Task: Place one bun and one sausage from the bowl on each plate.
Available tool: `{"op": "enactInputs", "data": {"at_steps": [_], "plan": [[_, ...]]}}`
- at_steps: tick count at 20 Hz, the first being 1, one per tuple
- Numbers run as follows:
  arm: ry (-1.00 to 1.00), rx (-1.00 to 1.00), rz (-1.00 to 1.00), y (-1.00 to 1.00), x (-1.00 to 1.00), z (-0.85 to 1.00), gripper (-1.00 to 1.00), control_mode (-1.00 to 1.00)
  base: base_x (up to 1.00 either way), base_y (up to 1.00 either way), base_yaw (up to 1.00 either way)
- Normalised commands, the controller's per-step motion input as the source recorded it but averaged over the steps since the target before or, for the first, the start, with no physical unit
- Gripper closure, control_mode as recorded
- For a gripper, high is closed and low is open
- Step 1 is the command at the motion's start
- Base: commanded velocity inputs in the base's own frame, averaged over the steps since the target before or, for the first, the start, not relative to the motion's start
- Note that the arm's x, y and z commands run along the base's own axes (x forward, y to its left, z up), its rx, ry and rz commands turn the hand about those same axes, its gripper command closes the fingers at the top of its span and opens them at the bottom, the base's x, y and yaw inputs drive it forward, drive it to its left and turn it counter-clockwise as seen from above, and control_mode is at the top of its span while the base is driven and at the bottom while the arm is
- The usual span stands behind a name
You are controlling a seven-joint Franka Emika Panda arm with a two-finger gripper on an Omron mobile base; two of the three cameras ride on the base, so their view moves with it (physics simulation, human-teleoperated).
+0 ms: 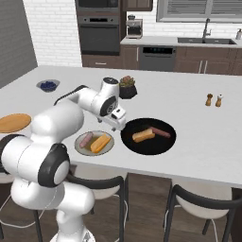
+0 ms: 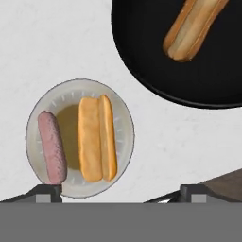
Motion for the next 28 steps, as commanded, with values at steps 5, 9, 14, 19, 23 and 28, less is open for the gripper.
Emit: {"op": "enactInputs", "data": {"at_steps": [5, 9, 14, 19, 23, 28], "plan": [[0.0, 0.06, -0.22, -0.89, 0.0, 0.03, -1.0, -1.0, 0.0, 0.0, 0.0], [0.0, 0.0, -0.24, -0.72, 0.0, 0.0, -1.0, -1.0, 0.0, 0.0, 0.0], [-0.01, 0.02, -0.19, -0.41, 0.06, -0.01, -1.0, -1.0, 0.0, 0.0, 0.0], [0.0, 0.01, -0.02, -0.25, 0.08, 0.0, -1.0, -1.0, 0.0, 0.0, 0.0], [0.0, 0.0, 0.0, -0.05, 0.24, -0.16, -1.0, -1.0, 0.0, 0.0, 0.0], [0.0, 0.0, 0.0, 0.0, 0.24, -0.26, -1.0, -1.0, 0.0, 0.0, 0.0]]}}
